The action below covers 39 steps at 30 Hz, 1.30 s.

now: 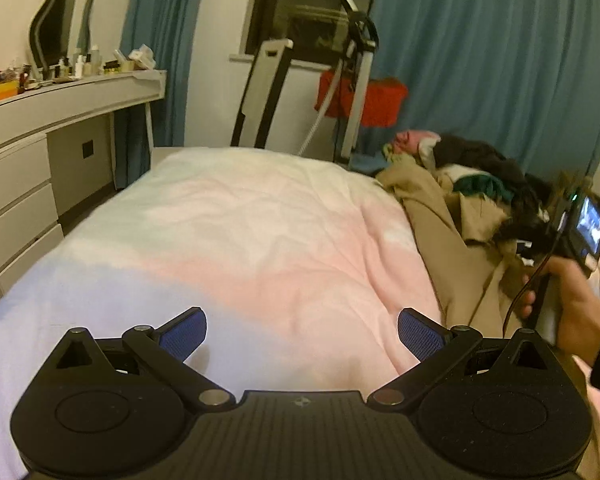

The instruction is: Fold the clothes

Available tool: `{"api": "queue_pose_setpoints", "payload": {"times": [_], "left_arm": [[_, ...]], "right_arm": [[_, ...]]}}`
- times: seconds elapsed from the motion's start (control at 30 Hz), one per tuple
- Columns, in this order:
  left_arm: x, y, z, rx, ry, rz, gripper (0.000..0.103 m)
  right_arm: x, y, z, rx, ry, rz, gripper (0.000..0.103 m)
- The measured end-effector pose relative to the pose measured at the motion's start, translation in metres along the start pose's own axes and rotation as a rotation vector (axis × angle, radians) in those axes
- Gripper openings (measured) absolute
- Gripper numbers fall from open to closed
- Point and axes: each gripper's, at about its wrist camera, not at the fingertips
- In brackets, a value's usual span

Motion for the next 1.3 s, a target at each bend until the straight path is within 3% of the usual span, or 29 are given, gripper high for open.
{"api": "queue_pose_setpoints", "payload": {"times": [0.03, 0.07, 0.17, 0.33, 0.57, 0.7, 0.87, 1.07, 1.1, 1.2, 1.3], "left_arm": [[-0.003, 0.0, 0.002, -0.008, 0.005, -0.007, 0.103], [-0.004, 0.001, 0.003, -0.015, 0.01, -0.015, 0.103], [-0.006, 0.002, 0.005, -0.018, 0.035, -0.04, 0.103], [-0.001, 0.005, -0.002, 0.016, 0.124, -0.113, 0.103], [0.014, 0.01, -0.025, 0.155, 0.168, -0.251, 0.103], [0.015, 0.019, -0.024, 0.146, 0.116, -0.352, 0.101], [0.01, 0.032, -0.029, 0.189, 0.059, -0.493, 0.091], [0.02, 0.034, -0.022, 0.132, 0.003, -0.54, 0.049], [0.024, 0.035, -0.019, 0.107, -0.002, -0.54, 0.035], [0.036, 0.036, -0.01, 0.031, 0.015, -0.535, 0.009], [0.056, 0.034, -0.003, -0.014, 0.042, -0.491, 0.004]], "right_arm": [[0.005, -0.002, -0.003, 0.011, -0.031, -0.01, 0.087], [0.013, -0.005, -0.007, 0.034, -0.056, -0.016, 0.092], [0.038, -0.016, -0.023, 0.105, -0.119, -0.032, 0.092], [0.113, -0.025, -0.028, 0.084, -0.171, -0.035, 0.092], [0.237, 0.0, -0.009, 0.033, -0.186, -0.071, 0.092], [0.283, 0.025, 0.007, 0.017, -0.154, -0.099, 0.092], [0.308, 0.044, 0.037, -0.096, -0.12, -0.134, 0.092], [0.311, 0.053, 0.058, -0.206, -0.124, -0.175, 0.092], [0.312, 0.054, 0.059, -0.209, -0.126, -0.178, 0.092], [0.313, 0.055, 0.06, -0.207, -0.139, -0.182, 0.092], [0.314, 0.056, 0.06, -0.212, -0.154, -0.19, 0.092]]}}
Point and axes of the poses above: each gripper's, at about its wrist camera, not at the fingertips, and x roughly against the way its jaws point, z to its right, y to its underside, and after that the axes turned 4 degrees about z, right-handed
